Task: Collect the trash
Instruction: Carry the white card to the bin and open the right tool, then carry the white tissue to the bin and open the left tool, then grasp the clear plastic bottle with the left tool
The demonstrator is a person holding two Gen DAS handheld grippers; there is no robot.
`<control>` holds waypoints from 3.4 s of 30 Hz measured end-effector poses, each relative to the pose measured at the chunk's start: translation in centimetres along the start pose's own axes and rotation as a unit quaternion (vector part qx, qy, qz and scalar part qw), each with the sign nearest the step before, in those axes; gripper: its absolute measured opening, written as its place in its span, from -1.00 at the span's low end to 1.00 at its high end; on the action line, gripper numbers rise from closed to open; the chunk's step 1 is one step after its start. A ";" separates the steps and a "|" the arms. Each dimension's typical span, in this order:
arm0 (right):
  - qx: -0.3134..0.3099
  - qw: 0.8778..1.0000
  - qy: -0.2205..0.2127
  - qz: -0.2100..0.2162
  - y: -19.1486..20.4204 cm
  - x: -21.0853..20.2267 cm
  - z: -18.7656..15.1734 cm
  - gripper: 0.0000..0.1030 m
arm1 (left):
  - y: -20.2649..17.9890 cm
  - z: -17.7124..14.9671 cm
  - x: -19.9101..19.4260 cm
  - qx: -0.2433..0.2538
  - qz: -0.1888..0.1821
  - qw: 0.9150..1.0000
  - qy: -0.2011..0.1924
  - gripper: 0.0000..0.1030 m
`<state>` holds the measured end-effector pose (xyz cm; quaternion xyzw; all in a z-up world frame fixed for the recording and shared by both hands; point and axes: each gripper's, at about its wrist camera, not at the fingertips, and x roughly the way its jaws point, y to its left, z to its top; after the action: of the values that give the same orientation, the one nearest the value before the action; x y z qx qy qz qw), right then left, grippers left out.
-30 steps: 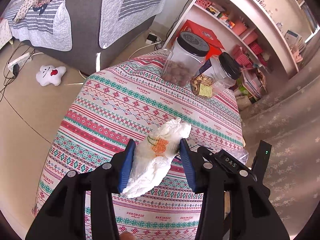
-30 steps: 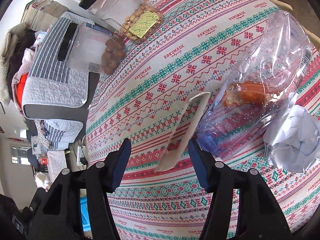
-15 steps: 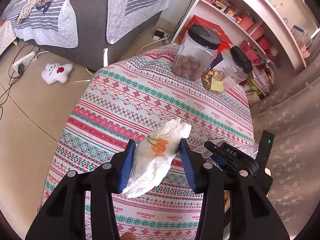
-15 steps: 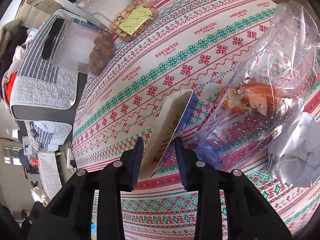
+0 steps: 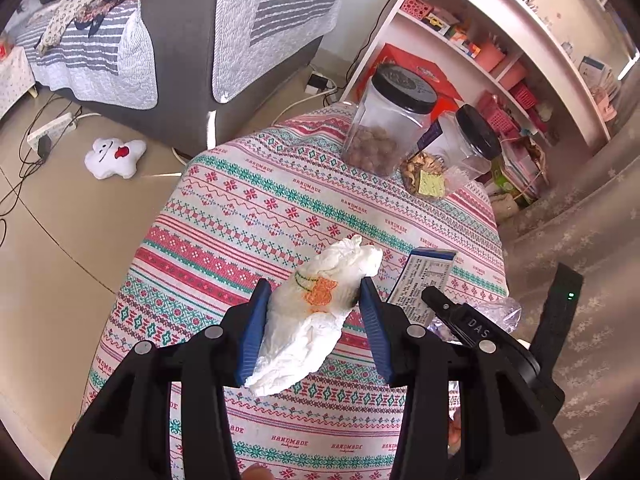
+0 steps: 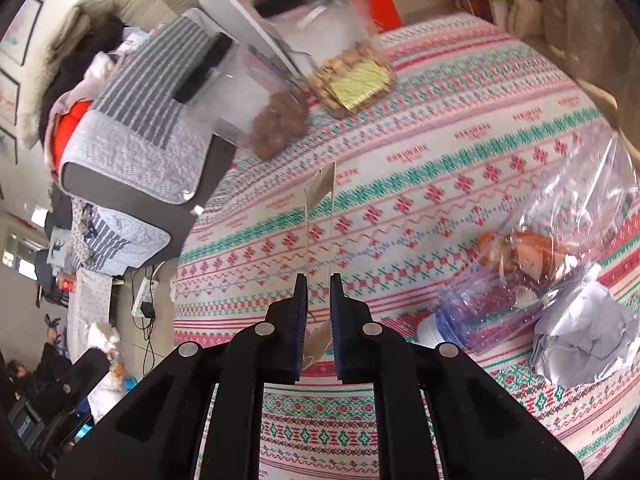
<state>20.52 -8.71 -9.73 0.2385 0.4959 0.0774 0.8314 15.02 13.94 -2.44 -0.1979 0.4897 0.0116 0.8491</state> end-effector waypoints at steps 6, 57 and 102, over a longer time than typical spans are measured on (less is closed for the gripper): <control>-0.073 0.994 -0.081 0.017 3.1 -4.5 0.5 -0.80 | -0.6 0.4 -1.7 0.010 0.012 0.998 -0.067 -0.12; 0.097 0.853 -0.338 -0.387 -24.1 -31.3 1.4 0.87 | -26.8 -11.3 -2.4 0.229 -0.049 0.954 -0.188 -0.12; 0.179 0.900 -0.252 -0.309 -32.3 -33.7 2.0 0.87 | -38.8 -14.0 12.5 0.519 0.128 0.844 0.037 0.70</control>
<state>2.02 -49.87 2.33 0.2292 0.3245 -0.3358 0.8540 18.28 -28.87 -6.45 0.3357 0.4767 -0.1427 0.7998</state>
